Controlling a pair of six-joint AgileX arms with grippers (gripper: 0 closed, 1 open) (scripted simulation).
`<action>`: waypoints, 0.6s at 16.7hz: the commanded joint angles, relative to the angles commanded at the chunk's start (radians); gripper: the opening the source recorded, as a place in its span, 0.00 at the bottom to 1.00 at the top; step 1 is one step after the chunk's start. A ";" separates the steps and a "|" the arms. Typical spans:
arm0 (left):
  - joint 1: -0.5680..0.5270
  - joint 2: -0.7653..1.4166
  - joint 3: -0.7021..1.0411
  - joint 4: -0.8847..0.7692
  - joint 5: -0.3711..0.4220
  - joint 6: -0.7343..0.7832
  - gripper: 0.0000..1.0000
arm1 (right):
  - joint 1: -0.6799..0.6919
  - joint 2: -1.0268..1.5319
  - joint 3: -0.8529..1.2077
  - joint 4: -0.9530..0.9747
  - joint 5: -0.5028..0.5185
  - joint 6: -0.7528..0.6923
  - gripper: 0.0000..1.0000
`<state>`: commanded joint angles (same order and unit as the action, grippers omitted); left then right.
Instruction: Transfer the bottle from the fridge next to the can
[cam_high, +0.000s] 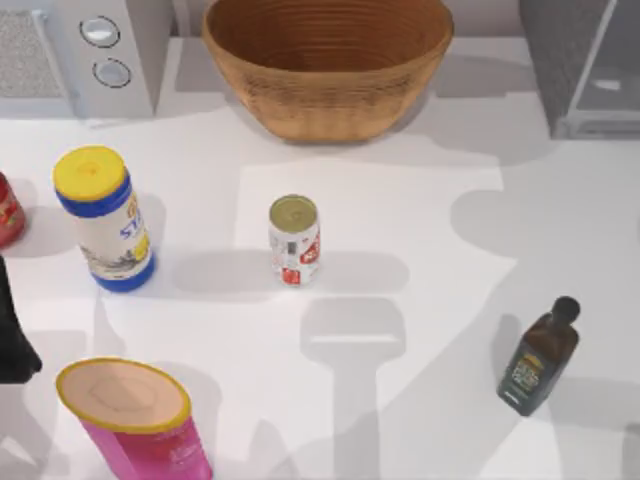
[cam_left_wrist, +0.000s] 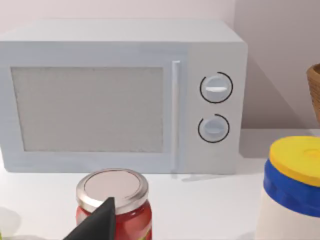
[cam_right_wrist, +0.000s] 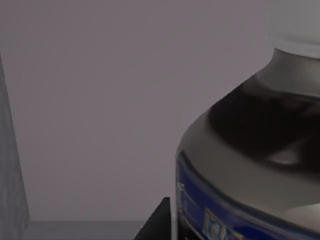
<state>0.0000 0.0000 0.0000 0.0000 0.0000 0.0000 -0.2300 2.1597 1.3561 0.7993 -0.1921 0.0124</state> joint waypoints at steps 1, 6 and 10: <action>0.000 0.000 0.000 0.000 0.000 0.000 1.00 | -0.003 -0.010 -0.013 0.005 -0.001 0.000 0.00; 0.000 0.000 0.000 0.000 0.000 0.000 1.00 | -0.035 -0.154 -0.234 0.074 -0.032 0.002 0.00; 0.000 0.000 0.000 0.000 0.000 0.000 1.00 | -0.066 -0.316 -0.504 0.155 -0.070 0.002 0.00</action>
<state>0.0000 0.0000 0.0000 0.0000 0.0000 0.0000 -0.2960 1.8433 0.8523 0.9541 -0.2618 0.0144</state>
